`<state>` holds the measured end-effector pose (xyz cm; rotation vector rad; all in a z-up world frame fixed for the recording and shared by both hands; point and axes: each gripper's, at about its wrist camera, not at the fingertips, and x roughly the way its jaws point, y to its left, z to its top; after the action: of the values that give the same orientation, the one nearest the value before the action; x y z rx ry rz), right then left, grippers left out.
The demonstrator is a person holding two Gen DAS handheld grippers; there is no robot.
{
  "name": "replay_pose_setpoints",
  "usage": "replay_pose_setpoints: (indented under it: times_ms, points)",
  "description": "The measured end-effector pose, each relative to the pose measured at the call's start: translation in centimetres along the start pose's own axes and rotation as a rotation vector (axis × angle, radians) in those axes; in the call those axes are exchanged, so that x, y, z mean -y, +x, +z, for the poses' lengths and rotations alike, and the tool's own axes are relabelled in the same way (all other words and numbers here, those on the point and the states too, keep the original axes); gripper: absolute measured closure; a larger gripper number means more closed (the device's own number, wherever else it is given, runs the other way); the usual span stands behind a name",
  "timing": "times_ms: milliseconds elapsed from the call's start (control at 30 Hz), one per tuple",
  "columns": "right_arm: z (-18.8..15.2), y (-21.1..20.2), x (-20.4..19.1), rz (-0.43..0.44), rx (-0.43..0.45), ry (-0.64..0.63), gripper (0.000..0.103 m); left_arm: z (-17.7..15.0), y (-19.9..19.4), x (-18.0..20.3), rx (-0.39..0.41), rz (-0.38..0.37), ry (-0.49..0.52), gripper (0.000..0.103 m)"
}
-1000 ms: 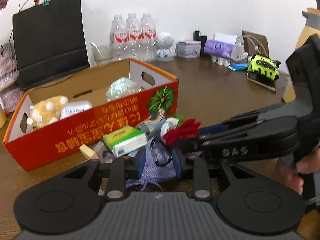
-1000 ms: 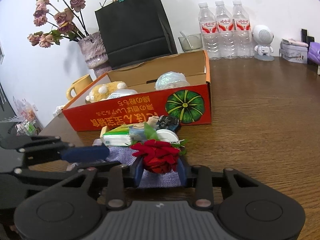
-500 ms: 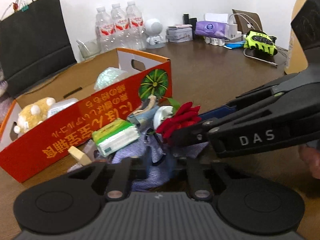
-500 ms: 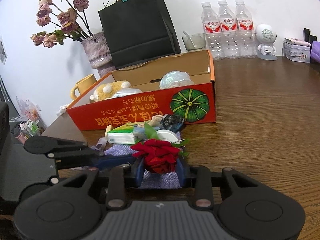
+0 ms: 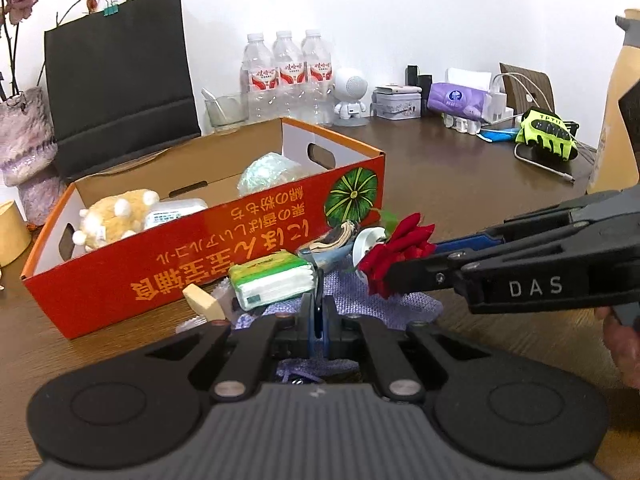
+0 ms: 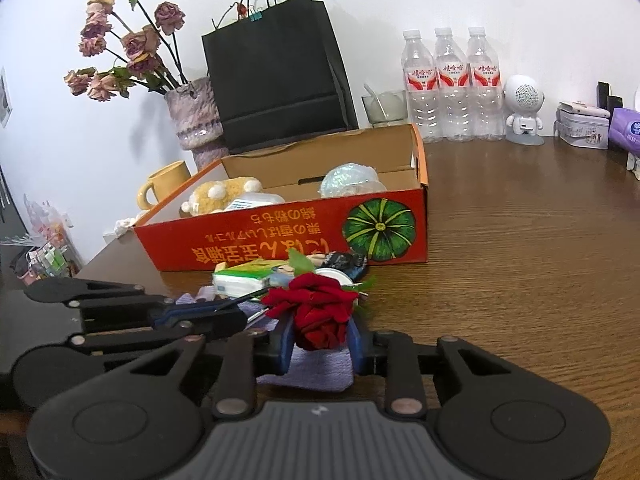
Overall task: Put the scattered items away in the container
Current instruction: 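Grasp the red rose with the right gripper while the left grasps a small item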
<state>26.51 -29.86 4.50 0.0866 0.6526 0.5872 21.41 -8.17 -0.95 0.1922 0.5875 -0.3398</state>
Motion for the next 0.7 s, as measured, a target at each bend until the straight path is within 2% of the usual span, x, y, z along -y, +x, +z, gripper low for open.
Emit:
replay_pose_setpoints:
  times_ms: [433, 700]
  points:
    - [-1.0, -2.5, -2.4, -0.004, 0.028, -0.004, 0.079, 0.0, -2.6, 0.7, 0.024, 0.035, -0.034, 0.099]
    - [-0.7, -4.9, -3.6, -0.004, 0.075, -0.031, 0.08, 0.8, -5.1, 1.1, 0.08, 0.058, -0.038, 0.099]
